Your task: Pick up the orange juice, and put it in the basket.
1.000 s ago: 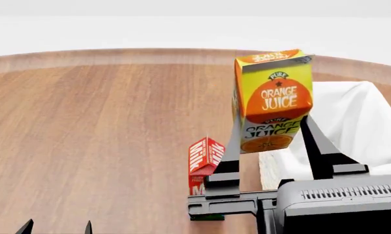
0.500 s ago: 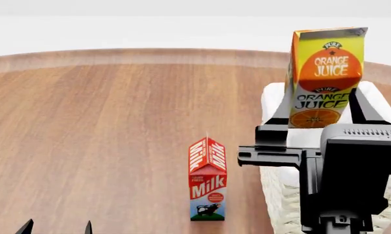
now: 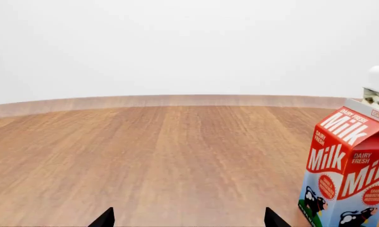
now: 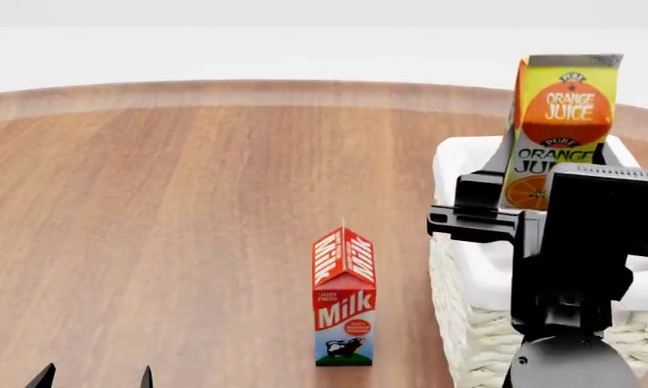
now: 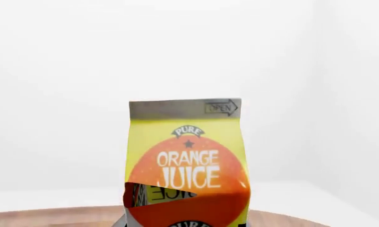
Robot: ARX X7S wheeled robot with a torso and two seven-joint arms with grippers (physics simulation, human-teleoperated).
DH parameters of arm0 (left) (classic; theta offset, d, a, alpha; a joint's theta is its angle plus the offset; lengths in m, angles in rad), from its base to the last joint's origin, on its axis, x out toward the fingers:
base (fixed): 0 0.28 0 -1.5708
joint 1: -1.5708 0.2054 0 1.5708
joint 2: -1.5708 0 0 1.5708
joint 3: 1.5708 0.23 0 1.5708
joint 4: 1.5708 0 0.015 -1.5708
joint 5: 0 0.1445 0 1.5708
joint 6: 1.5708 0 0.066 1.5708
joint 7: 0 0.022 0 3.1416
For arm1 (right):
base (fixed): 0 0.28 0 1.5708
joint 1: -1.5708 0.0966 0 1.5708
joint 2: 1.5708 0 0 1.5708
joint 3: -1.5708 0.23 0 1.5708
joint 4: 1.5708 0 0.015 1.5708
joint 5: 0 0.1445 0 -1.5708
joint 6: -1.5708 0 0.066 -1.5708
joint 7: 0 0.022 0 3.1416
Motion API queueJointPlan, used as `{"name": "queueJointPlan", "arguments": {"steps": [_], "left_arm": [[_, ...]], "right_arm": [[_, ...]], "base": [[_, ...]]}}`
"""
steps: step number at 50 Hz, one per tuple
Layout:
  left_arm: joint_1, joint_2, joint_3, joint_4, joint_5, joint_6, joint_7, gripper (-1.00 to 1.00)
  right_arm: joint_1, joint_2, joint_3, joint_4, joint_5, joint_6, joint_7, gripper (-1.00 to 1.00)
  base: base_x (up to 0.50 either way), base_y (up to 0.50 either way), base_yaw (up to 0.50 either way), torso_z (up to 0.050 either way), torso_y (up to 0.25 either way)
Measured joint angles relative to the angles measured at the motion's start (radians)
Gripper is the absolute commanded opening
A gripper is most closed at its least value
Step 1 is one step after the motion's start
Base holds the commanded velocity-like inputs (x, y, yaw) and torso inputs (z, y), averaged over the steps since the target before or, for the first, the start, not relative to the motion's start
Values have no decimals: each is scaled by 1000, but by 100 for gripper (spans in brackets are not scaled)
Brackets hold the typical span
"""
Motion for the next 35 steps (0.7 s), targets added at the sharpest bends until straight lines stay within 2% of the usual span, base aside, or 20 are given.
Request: {"name": "queueJointPlan", "arguments": {"steps": [35], "left_arm": [[-2,-6,8,-1,-6,3,-7,100]], "right_arm": [[145,-103,-47,481,-76,-205,-75,-100]], "base": [[0,0,0,0,1]]}}
